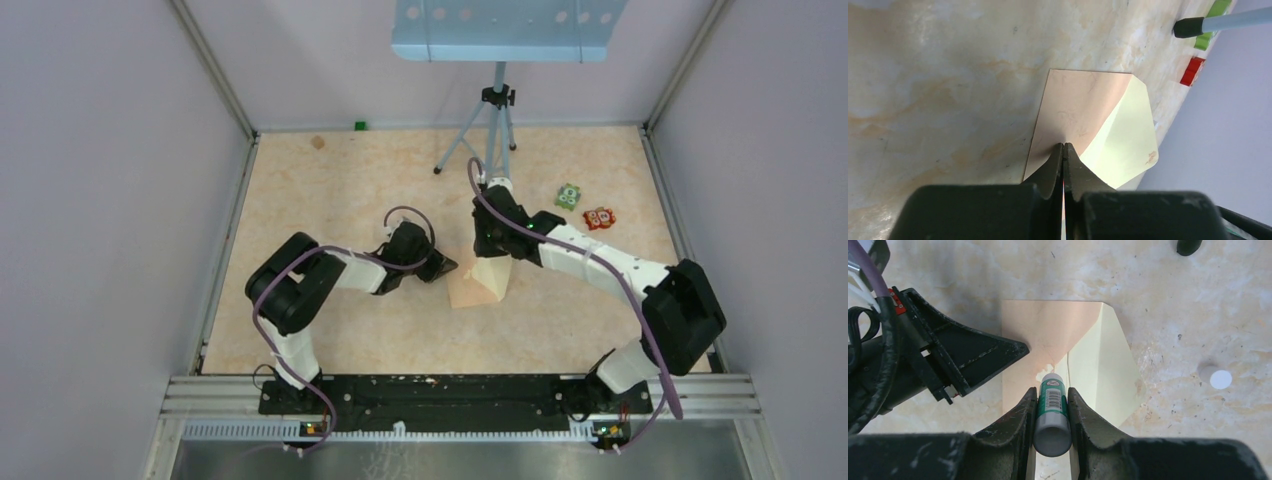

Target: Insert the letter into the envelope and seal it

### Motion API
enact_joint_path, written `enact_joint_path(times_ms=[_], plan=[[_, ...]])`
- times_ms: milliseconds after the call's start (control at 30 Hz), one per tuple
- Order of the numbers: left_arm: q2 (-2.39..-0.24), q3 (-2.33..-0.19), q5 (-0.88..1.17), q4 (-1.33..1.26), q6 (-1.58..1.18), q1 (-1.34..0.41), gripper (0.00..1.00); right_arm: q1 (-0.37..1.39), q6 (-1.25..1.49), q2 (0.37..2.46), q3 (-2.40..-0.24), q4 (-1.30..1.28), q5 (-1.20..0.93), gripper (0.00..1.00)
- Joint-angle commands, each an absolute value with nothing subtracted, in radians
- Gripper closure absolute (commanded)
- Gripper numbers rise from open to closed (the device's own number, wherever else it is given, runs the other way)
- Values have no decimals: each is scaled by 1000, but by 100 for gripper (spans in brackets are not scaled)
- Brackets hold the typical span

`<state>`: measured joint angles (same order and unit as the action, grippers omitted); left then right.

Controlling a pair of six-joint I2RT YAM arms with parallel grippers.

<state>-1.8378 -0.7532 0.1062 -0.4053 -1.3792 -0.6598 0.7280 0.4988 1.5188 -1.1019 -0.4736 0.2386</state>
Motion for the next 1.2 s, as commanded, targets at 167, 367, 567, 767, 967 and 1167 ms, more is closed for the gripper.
enact_joint_path(times_ms=[167, 367, 567, 767, 967, 1167], plan=[[-1722, -860, -23, -185, -1096, -652, 92, 680, 486, 1329, -1183, -597, 212, 100], [-1521, -874, -7, -181, -896, -651, 41, 658, 477, 1219, -1212, -683, 206, 100], [-1345, -824, 114, -269, -573, -651, 24, 658, 470, 1157, -1262, -758, 134, 100], [-1227, -837, 309, -268, -287, -657, 22, 658, 456, 1108, -1310, -825, 29, 100], [-1206, -878, 449, -215, -48, -725, 9, 658, 444, 1089, -1345, -860, -79, 100], [-1193, -832, 444, -282, 154, -863, 6, 660, 443, 1095, -1366, -869, -151, 100]])
